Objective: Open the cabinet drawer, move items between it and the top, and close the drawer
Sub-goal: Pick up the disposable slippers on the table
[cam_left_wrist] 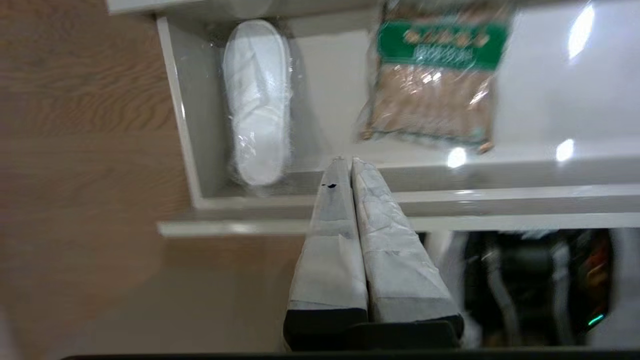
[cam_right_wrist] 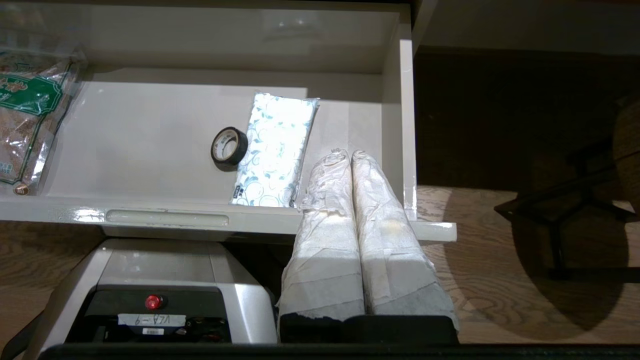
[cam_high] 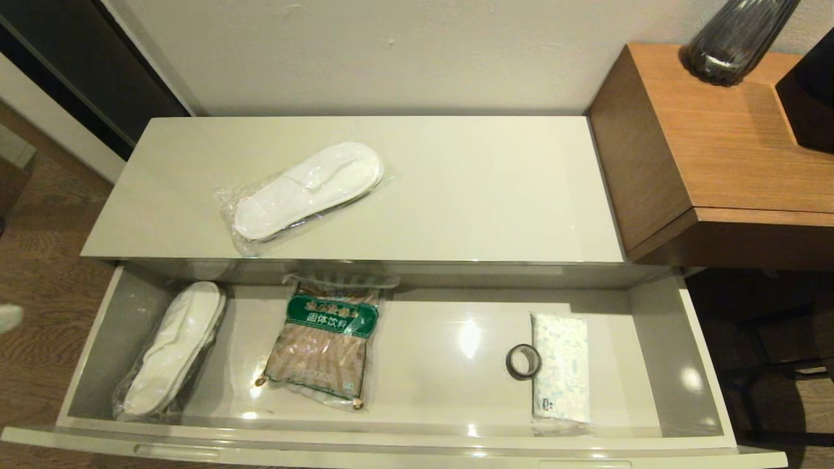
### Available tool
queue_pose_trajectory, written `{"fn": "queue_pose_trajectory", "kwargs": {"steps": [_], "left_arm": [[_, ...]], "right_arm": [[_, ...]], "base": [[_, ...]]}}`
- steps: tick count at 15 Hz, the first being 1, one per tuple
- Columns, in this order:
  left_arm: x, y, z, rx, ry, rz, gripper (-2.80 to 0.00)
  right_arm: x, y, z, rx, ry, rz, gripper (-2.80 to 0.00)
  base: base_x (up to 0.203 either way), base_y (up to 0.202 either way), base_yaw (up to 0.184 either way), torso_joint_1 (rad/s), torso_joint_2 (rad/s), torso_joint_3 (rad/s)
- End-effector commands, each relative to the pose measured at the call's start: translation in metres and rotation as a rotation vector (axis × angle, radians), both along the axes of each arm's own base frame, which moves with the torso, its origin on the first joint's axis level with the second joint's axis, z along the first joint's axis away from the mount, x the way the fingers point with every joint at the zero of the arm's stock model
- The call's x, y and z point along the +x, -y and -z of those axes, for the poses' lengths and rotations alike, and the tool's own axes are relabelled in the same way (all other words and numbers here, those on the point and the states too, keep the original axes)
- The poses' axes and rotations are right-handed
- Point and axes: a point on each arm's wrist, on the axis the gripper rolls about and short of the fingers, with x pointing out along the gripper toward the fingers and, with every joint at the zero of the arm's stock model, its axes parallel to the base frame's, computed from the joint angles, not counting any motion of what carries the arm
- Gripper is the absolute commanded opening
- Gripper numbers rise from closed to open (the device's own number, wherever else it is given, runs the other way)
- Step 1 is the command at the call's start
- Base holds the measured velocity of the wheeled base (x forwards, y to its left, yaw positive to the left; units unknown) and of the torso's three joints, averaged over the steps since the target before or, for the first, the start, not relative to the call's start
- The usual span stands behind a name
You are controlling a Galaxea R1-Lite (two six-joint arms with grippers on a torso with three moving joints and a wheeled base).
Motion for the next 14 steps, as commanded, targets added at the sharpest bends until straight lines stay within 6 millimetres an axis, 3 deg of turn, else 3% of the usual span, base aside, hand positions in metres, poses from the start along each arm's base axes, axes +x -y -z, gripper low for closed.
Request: {"fn": "queue_pose_trajectory", "kwargs": {"steps": [1, 5, 7, 9, 10, 14], "left_arm": [[0.086, 0.005, 0.009, 0.096, -0.19, 0.065, -2.8], [0.181, 0.026, 0.035, 0.27, -0.18, 0.167, -2.8], [0.217, 0.039, 0.053, 0.317, -0.172, 0.194, -2.8], [0.24, 0.053, 0.051, 0.339, -0.132, 0.218, -2.8], [0.245, 0.057, 0.05, 0.343, -0.117, 0.224, 0.0], [0.285, 0.071, 0.044, 0.362, -0.053, 0.192, 0.0]], "right_arm": [[0.0, 0.0, 0.0, -0.001, -0.001, -0.001, -2.8], [0.0, 0.0, 0.0, -0.001, -0.001, -0.001, -2.8], [0.0, 0.0, 0.0, -0.001, -0.001, -0.001, -2.8], [0.0, 0.0, 0.0, -0.001, -0.001, -0.001, -2.8], [0.0, 0.0, 0.0, -0.001, -0.001, -0.001, -2.8], [0.0, 0.0, 0.0, -0.001, -0.001, -0.001, -2.8]], "base": [[0.0, 0.0, 0.0, 0.0, 0.0, 0.0], [0.0, 0.0, 0.0, 0.0, 0.0, 0.0], [0.0, 0.0, 0.0, 0.0, 0.0, 0.0], [0.0, 0.0, 0.0, 0.0, 0.0, 0.0], [0.0, 0.0, 0.0, 0.0, 0.0, 0.0], [0.0, 0.0, 0.0, 0.0, 0.0, 0.0]]}}
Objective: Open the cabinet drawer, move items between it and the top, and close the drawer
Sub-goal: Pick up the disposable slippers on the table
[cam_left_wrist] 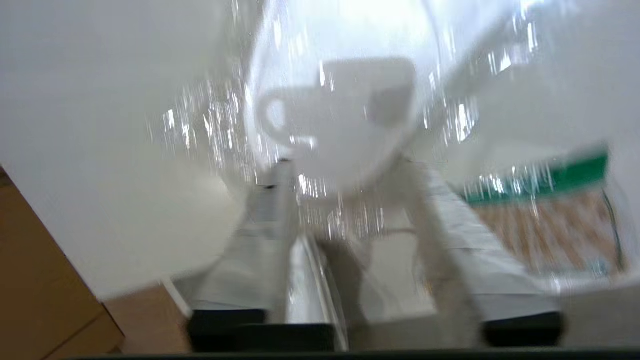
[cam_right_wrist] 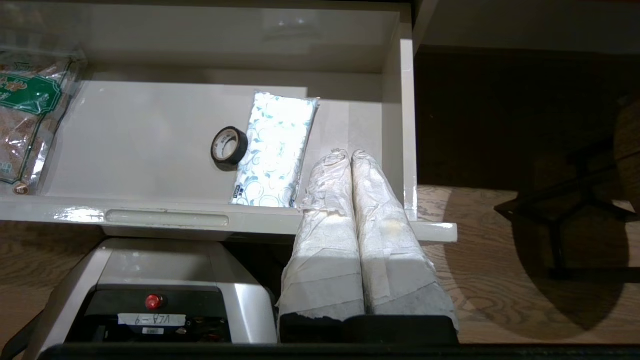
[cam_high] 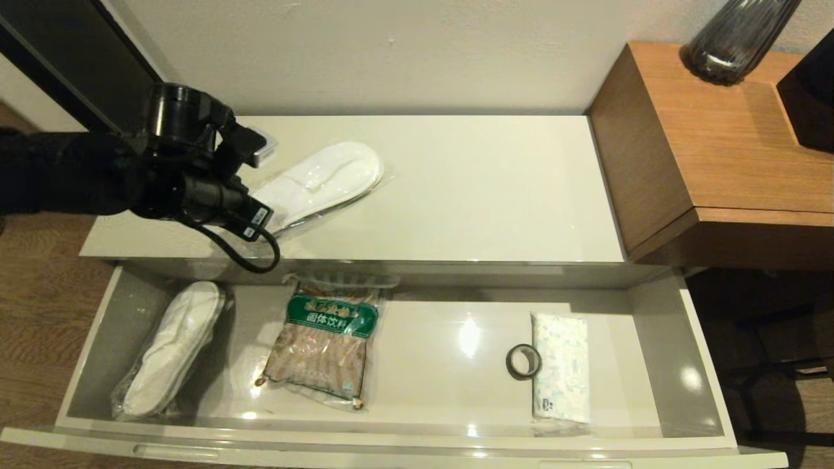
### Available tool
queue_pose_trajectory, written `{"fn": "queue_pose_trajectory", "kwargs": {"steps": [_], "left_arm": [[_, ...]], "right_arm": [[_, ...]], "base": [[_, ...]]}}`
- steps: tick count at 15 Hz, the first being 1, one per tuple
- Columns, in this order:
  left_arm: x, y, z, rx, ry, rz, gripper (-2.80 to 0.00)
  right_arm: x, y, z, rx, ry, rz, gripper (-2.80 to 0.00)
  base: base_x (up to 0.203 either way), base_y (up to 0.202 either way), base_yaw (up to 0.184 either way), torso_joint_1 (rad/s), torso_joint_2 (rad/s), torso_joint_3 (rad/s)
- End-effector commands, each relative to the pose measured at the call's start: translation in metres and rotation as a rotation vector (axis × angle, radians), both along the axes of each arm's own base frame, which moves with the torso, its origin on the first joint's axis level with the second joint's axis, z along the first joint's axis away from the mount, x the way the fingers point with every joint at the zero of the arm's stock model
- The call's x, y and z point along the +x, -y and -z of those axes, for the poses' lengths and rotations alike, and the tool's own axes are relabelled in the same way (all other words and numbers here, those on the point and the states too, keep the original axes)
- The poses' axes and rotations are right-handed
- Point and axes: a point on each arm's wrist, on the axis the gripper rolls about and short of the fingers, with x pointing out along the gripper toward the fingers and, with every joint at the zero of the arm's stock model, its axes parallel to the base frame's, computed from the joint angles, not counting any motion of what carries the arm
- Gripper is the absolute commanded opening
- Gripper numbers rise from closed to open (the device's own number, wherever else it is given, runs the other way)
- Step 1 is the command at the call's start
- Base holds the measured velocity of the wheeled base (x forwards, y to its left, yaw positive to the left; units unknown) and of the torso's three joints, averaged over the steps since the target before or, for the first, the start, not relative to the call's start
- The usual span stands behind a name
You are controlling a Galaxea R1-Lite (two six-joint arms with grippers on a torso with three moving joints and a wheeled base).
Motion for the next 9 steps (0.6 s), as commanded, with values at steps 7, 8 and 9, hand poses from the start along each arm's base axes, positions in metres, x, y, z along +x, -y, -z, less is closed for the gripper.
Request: {"fn": "queue_pose_trajectory", "kwargs": {"steps": [7, 8, 9], "left_arm": [[0.035, 0.038, 0.001, 0.132, 0.047, 0.034, 0.0], [0.035, 0.038, -0.001, 0.139, 0.051, 0.038, 0.0], [0.035, 0.039, -0.003, 0.144, 0.059, 0.044, 0.0]], "right_arm": [[0.0, 0.0, 0.0, -0.001, -0.001, -0.001, -2.8], [0.0, 0.0, 0.0, -0.001, -0.003, -0.001, -2.8], [0.0, 0.0, 0.0, -0.001, -0.001, -0.001, -2.8]], "base": [[0.0, 0.0, 0.0, 0.0, 0.0, 0.0], [0.0, 0.0, 0.0, 0.0, 0.0, 0.0], [0.0, 0.0, 0.0, 0.0, 0.0, 0.0]]}}
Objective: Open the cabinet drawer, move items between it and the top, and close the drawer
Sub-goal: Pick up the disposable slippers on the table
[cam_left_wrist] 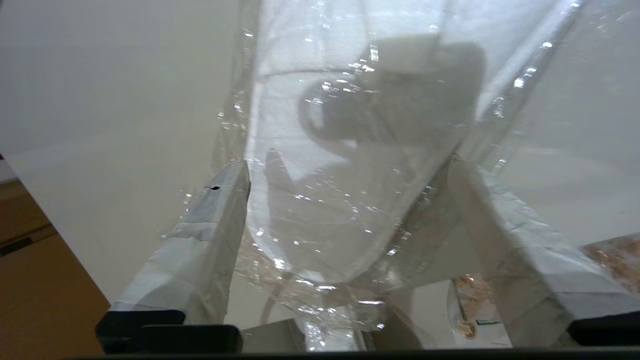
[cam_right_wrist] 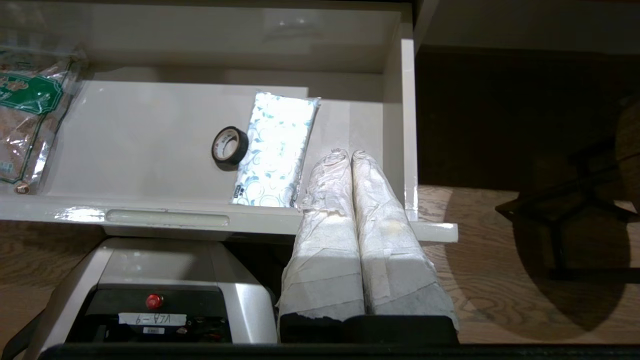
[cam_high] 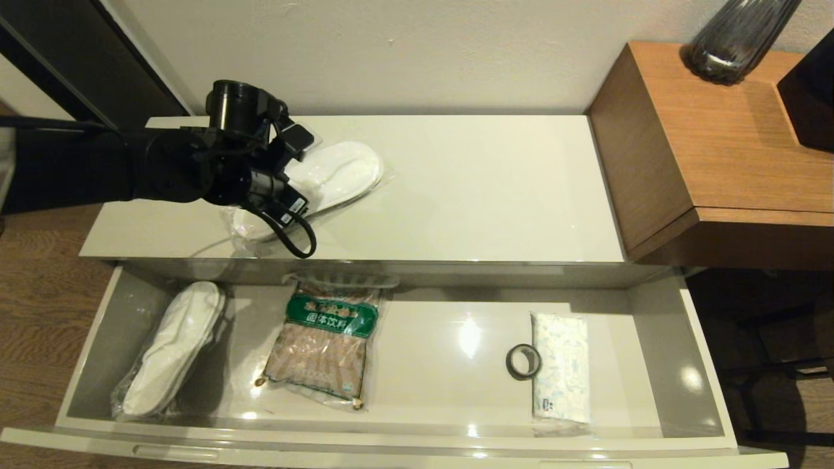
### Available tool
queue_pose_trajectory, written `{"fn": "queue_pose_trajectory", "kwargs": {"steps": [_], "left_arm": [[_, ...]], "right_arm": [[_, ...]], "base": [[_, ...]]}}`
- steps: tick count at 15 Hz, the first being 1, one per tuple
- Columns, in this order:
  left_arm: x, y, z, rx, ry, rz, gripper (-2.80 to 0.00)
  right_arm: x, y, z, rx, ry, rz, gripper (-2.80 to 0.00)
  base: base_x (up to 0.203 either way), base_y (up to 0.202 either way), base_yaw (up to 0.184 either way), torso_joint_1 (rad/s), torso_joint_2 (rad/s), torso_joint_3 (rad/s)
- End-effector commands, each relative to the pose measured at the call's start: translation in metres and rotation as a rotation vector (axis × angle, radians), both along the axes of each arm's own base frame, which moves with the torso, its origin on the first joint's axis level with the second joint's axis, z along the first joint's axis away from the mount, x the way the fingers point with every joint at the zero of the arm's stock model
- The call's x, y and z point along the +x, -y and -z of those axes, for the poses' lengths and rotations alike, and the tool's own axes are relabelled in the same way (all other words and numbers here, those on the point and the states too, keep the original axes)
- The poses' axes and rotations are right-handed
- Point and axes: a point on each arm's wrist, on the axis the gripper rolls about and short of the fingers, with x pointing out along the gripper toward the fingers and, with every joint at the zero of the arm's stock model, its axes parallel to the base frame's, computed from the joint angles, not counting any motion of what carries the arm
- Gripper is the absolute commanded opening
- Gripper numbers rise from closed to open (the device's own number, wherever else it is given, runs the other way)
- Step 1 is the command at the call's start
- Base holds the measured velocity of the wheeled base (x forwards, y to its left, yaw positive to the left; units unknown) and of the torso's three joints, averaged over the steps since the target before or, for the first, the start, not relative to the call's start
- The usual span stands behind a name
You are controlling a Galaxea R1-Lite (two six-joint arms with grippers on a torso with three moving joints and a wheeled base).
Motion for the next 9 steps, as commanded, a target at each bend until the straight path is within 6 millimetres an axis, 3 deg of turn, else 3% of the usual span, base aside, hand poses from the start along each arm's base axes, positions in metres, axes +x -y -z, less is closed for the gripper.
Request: {"fn": "queue_pose_trajectory", "kwargs": {"steps": [1, 9], "left_arm": [[0.001, 0.002, -0.003, 0.002, 0.011, 0.006, 0.0], [-0.001, 0.005, 0.009, 0.002, -0.039, 0.044, 0.0]], "right_arm": [[0.0, 0.0, 0.0, 0.0, -0.001, -0.001, -2.8], [0.0, 0.0, 0.0, 0.0, -0.001, -0.001, -2.8]], "base": [[0.0, 0.0, 0.0, 0.0, 0.0, 0.0], [0.0, 0.0, 0.0, 0.0, 0.0, 0.0]]}}
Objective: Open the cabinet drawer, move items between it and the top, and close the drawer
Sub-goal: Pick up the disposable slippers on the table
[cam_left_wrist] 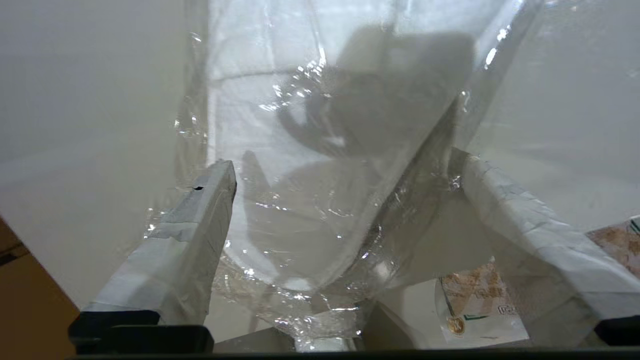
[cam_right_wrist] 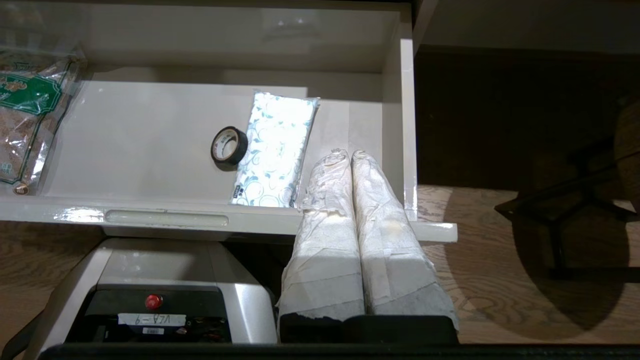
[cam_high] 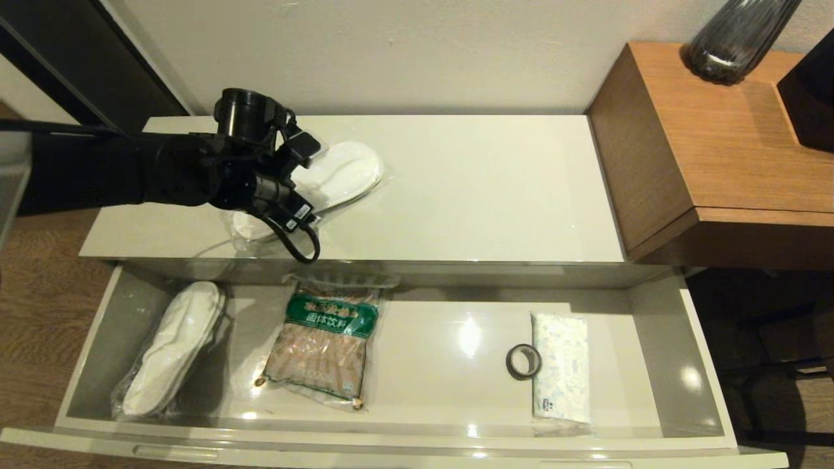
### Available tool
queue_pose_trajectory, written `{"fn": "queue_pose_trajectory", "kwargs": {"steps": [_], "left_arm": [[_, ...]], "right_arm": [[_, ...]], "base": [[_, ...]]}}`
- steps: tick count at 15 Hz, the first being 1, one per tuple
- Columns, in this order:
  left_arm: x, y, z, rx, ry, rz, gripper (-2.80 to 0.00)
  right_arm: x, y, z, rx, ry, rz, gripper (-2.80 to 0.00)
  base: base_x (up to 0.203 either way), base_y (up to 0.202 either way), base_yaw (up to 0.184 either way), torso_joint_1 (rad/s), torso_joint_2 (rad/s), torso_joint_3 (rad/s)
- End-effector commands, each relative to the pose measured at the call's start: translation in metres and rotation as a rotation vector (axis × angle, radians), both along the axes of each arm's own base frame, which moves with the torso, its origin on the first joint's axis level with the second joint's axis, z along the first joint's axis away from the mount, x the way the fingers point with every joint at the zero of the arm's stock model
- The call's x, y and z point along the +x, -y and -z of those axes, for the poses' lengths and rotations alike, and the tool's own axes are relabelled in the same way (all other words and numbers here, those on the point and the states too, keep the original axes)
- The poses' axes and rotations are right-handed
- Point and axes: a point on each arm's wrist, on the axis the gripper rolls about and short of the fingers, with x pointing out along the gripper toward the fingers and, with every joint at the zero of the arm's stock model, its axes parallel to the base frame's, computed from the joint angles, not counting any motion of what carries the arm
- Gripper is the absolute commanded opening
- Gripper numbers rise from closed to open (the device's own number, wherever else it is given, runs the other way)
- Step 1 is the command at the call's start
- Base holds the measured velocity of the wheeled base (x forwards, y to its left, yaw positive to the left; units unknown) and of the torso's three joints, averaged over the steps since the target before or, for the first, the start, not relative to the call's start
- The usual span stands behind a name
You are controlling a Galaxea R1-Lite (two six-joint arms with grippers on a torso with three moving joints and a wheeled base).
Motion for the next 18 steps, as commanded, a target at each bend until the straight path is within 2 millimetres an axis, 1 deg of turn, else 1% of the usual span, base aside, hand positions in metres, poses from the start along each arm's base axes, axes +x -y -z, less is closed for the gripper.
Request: {"fn": "queue_pose_trajectory", "kwargs": {"steps": [1, 3, 5, 7, 8, 9, 10, 14, 16, 18], "left_arm": [[-0.001, 0.002, 0.004, 0.013, -0.015, 0.01, 0.0], [0.002, 0.004, 0.011, 0.025, -0.03, 0.017, 0.0], [0.003, 0.005, 0.013, 0.028, -0.033, 0.018, 0.0], [0.012, 0.007, 0.02, 0.043, -0.038, 0.014, 0.0], [0.013, 0.007, 0.02, 0.044, -0.037, 0.014, 0.0], [0.018, 0.006, 0.022, 0.05, -0.035, 0.009, 0.0], [0.024, 0.005, 0.022, 0.056, -0.026, -0.006, 0.0], [0.041, -0.002, 0.01, 0.053, 0.044, -0.054, 0.0], [0.043, -0.005, 0.011, 0.057, 0.044, -0.063, 0.0], [0.048, -0.01, 0.018, 0.078, 0.029, -0.091, 0.0]], "right_arm": [[0.0, 0.0, 0.0, -0.002, -0.001, 0.0, -2.8], [0.0, 0.0, 0.0, -0.001, -0.002, 0.0, -2.8], [0.0, 0.0, 0.0, -0.001, -0.003, 0.0, -2.8], [0.0, 0.0, 0.0, -0.001, -0.002, 0.0, -2.8], [0.0, 0.0, 0.0, -0.001, -0.001, 0.0, -2.8], [0.0, 0.0, 0.0, -0.001, -0.001, 0.0, -2.8], [0.0, 0.0, 0.0, -0.001, -0.001, -0.001, -2.8], [0.0, 0.0, 0.0, -0.001, -0.001, 0.0, -2.8], [0.0, 0.0, 0.0, -0.001, -0.001, 0.0, -2.8], [0.0, 0.0, 0.0, -0.001, -0.001, 0.0, -2.8]], "base": [[0.0, 0.0, 0.0, 0.0, 0.0, 0.0], [0.0, 0.0, 0.0, 0.0, 0.0, 0.0], [0.0, 0.0, 0.0, 0.0, 0.0, 0.0], [0.0, 0.0, 0.0, 0.0, 0.0, 0.0], [0.0, 0.0, 0.0, 0.0, 0.0, 0.0], [0.0, 0.0, 0.0, 0.0, 0.0, 0.0], [0.0, 0.0, 0.0, 0.0, 0.0, 0.0], [0.0, 0.0, 0.0, 0.0, 0.0, 0.0], [0.0, 0.0, 0.0, 0.0, 0.0, 0.0], [0.0, 0.0, 0.0, 0.0, 0.0, 0.0]]}}
